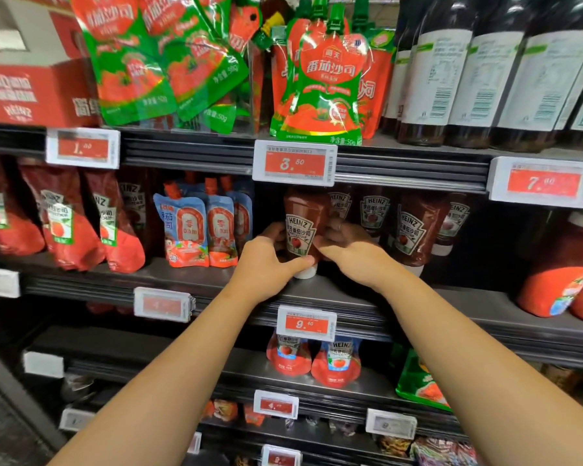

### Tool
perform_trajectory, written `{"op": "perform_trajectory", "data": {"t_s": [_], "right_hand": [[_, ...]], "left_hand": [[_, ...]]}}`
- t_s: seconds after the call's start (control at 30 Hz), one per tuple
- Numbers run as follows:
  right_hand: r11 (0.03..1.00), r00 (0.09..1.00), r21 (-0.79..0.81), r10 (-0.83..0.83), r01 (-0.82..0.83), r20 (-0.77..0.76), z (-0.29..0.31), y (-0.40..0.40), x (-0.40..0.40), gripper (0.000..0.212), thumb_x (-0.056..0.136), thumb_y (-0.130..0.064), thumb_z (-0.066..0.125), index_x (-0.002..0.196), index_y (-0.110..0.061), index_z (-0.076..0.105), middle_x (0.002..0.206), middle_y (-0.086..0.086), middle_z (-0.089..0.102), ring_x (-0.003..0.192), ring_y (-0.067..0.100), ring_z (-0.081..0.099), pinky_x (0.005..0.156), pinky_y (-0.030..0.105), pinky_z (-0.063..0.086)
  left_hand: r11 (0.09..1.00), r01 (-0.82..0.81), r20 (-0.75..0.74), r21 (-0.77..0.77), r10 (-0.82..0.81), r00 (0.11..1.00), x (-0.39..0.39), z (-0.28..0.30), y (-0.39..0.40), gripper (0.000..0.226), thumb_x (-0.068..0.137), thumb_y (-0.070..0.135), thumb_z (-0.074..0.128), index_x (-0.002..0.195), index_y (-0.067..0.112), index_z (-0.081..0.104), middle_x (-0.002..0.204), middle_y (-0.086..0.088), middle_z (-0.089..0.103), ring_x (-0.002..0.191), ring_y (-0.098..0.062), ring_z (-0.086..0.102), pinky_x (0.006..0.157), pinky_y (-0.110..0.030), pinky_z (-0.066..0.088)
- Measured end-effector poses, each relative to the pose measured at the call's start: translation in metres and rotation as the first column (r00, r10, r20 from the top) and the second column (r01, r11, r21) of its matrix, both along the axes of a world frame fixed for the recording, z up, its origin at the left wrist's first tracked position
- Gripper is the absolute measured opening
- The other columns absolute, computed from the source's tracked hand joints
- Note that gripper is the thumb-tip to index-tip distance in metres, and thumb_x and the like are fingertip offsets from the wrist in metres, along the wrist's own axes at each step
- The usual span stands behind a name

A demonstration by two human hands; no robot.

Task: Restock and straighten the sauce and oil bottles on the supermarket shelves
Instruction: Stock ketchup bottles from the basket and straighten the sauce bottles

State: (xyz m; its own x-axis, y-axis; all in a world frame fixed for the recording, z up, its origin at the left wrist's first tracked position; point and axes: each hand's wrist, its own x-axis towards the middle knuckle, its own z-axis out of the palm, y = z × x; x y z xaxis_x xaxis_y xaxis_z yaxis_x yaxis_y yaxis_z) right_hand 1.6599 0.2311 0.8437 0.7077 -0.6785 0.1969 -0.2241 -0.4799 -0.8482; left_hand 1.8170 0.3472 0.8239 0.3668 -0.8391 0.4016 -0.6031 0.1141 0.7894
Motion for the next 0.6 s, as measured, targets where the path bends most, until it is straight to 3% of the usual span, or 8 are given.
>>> {"op": "perform_trajectory", "data": {"t_s": [0.07, 0.13, 0.2, 0.3, 0.4, 0.6], "right_hand": [[0.994, 0.996, -0.064, -0.088, 0.09, 0.03, -0.006, 0.004, 0.007, 0.034, 0.07, -0.064, 0.071, 0.1, -0.058, 0.058, 0.112, -0.018, 0.073, 0.106, 0.004, 0.069, 0.101, 0.041, 0.055], [0.978, 0.987, -0.135, -0.154, 0.158, 0.04, -0.012, 0.01, 0.016, 0.041, 0.075, -0.063, 0.074, 0.11, -0.054, 0.056, 0.119, -0.008, 0.072, 0.107, 0.012, 0.069, 0.097, 0.042, 0.056], [0.964, 0.975, -0.151, -0.216, 0.22, 0.044, -0.013, 0.012, 0.027, 0.05, 0.085, -0.053, 0.073, 0.129, -0.036, 0.057, 0.122, -0.001, 0.071, 0.11, 0.018, 0.068, 0.097, 0.038, 0.054], [0.943, 0.964, -0.219, -0.263, 0.249, -0.036, -0.006, 0.008, 0.042, 0.045, 0.094, -0.044, 0.067, 0.133, -0.025, 0.058, 0.124, 0.001, 0.071, 0.112, 0.021, 0.066, 0.089, 0.024, 0.045], [0.942, 0.962, -0.232, -0.263, 0.241, -0.072, 0.002, 0.005, 0.051, 0.041, 0.097, -0.037, 0.064, 0.133, -0.018, 0.058, 0.129, 0.007, 0.068, 0.119, 0.027, 0.062, 0.096, 0.03, 0.046], [0.939, 0.956, -0.232, -0.28, 0.254, -0.089, 0.002, 0.001, 0.055, 0.047, 0.098, -0.035, 0.063, 0.139, -0.015, 0.054, 0.136, 0.009, 0.064, 0.125, 0.028, 0.059, 0.103, 0.032, 0.045]], "left_hand": [[0.994, -0.102, 0.085, -0.043, 0.105, 0.991, -0.001, -0.002, -0.001, 0.057, 0.078, 0.034, 0.085, 0.126, 0.016, 0.06, 0.11, 0.003, 0.075, 0.098, -0.007, 0.068, 0.081, -0.012, 0.051], [0.984, -0.162, 0.127, -0.073, 0.171, 0.977, 0.0, -0.002, -0.003, 0.054, 0.078, 0.031, 0.084, 0.123, 0.013, 0.061, 0.106, -0.001, 0.075, 0.092, -0.009, 0.065, 0.068, -0.006, 0.044], [0.981, -0.177, 0.128, -0.076, 0.185, 0.974, 0.0, -0.001, -0.008, 0.053, 0.08, 0.027, 0.082, 0.126, 0.011, 0.06, 0.109, -0.006, 0.073, 0.097, -0.016, 0.066, 0.072, -0.011, 0.042], [0.977, -0.201, 0.13, -0.075, 0.21, 0.969, 0.002, 0.003, -0.016, 0.052, 0.082, 0.021, 0.081, 0.127, 0.004, 0.06, 0.116, -0.013, 0.071, 0.106, -0.029, 0.067, 0.084, -0.026, 0.049], [0.967, -0.254, 0.178, -0.018, 0.253, 0.951, 0.002, 0.008, -0.024, 0.052, 0.084, 0.025, 0.079, 0.126, 0.003, 0.06, 0.119, -0.017, 0.069, 0.108, -0.035, 0.066, 0.091, -0.038, 0.052], [0.954, -0.291, 0.23, 0.067, 0.269, 0.935, 0.001, 0.01, -0.031, 0.051, 0.09, 0.033, 0.073, 0.13, 0.007, 0.056, 0.127, -0.017, 0.064, 0.113, -0.036, 0.063, 0.092, -0.033, 0.046]]}}
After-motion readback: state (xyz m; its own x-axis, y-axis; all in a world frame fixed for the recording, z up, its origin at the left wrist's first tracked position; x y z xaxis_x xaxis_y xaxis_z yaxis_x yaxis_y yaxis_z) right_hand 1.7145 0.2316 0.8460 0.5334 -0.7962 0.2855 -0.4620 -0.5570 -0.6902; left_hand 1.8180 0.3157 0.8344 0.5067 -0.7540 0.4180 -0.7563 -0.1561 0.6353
